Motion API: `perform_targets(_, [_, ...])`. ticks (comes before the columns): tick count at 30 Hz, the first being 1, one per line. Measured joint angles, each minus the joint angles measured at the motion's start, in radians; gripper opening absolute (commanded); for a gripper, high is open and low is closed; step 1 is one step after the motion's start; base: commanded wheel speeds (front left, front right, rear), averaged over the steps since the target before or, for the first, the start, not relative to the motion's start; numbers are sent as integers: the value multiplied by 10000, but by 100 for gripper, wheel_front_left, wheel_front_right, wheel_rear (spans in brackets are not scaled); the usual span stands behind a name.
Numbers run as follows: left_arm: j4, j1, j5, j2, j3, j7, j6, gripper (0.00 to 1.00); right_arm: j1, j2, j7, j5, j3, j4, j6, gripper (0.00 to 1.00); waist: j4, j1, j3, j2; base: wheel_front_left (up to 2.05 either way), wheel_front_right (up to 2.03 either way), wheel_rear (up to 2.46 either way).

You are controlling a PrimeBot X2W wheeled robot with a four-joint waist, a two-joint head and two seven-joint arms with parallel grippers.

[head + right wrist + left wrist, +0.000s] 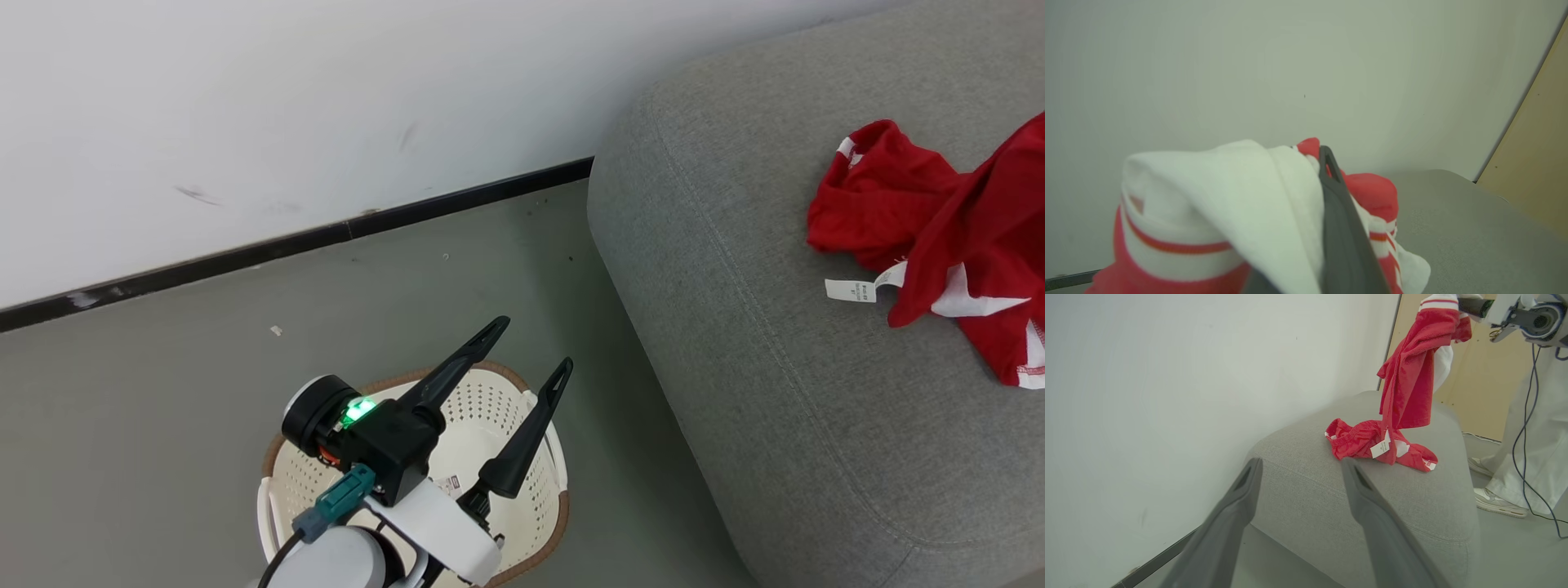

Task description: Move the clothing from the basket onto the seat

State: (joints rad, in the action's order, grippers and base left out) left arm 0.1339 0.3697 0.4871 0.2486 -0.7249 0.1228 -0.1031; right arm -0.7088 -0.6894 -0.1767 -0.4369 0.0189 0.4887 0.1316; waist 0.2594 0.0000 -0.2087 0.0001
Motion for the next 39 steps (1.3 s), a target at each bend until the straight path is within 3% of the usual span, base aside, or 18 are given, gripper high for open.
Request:
perform_targets(10, [284,519,-307,-17,-290,-435,2,100,73,585,-215,334,-15,1597,-2,0,-297,0,-711,0,0,0,0])
perform_targets(29, [328,1359,-508,-205,-280,-612,94,100,88,1666,-625,596,345,3078,0,0,-335,0,-1814,0,0,0,0])
perform_targets(33, [119,1359,-500,-203,-217,-600,102,100,108,1854,-698,594,345,3312,0,48,-207,0,-1844,-1,0,0,0])
perform_targets(35, [56,1359,-495,-198,-169,-585,102,100,129,1860,-698,594,345,3317,0,87,-161,0,-1828,0,0,0,0])
perform_targets(36, [23,1359,-493,-194,-130,-552,102,100,134,1870,-700,594,362,3315,0,100,-138,0,-1817,0,0,0,0])
perform_targets(39, [-86,1358,-476,-190,-6,-497,100,100,310,1919,-706,594,500,3294,0,100,-73,0,-1772,0,0,0,0])
